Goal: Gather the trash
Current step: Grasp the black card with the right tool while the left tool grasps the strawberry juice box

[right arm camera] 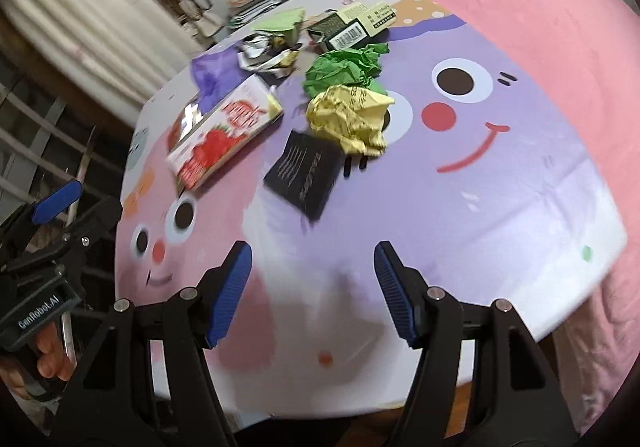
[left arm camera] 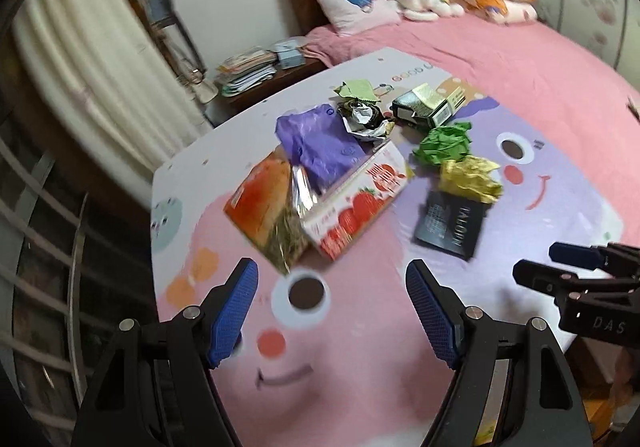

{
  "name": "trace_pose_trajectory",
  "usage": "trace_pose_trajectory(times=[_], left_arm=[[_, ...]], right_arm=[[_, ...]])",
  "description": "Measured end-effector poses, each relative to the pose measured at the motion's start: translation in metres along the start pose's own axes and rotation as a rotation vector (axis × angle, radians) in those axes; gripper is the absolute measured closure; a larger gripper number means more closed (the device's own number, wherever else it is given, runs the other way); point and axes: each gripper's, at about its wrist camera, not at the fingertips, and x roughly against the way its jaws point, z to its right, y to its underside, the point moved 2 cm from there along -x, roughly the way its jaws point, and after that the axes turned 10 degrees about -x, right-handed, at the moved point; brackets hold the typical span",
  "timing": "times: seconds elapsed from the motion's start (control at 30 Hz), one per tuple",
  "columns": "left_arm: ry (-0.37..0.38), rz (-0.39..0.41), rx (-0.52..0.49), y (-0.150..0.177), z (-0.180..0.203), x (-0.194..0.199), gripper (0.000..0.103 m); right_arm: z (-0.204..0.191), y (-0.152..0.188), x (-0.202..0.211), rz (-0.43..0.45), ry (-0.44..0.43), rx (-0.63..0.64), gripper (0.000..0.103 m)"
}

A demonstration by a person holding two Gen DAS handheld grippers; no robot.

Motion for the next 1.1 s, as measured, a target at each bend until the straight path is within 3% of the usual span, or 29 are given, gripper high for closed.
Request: trace_pose_trajectory(times=[0.37, 0.53, 0.57, 1.0, 1.03, 1.1], left_arm=[[0.054, -0.026, -0.18, -0.042, -0.002, -0.097, 0.025], [0.037, -0.023, -0.271, -0.042, 0.013, -0.115, 0.025], [0.036, -0.022, -0.283, -0.041, 0.016, -0.116, 0.025], [-0.049, -0.04, -0.451, -0.044, 0.04, -0.16, 0.025], [-0.048, -0.044, -0.453, -0.045, 0.04, -0.163, 0.026], [-0.013, -0.046, -0.448, -0.048, 0.04, -0.163, 0.04]], right_arm=[[-0.006, -0.044, -0.081, 0.018, 0.061, -0.111, 0.06], [-0.008, -0.051, -0.096, 0.046, 0.067, -0.117, 0.075], [-0.008, -0.052, -0.098, 0.047, 0.061, -0.12, 0.082], [-0.001, -0.042, -0.094, 0.046, -0.008, -0.195, 0.089], [-0.001, -0.041, -0.094, 0.045, -0.012, -0.199, 0.089], [-0.001, -0.038, -0.089, 0.046, -0.02, -0.199, 0.092]])
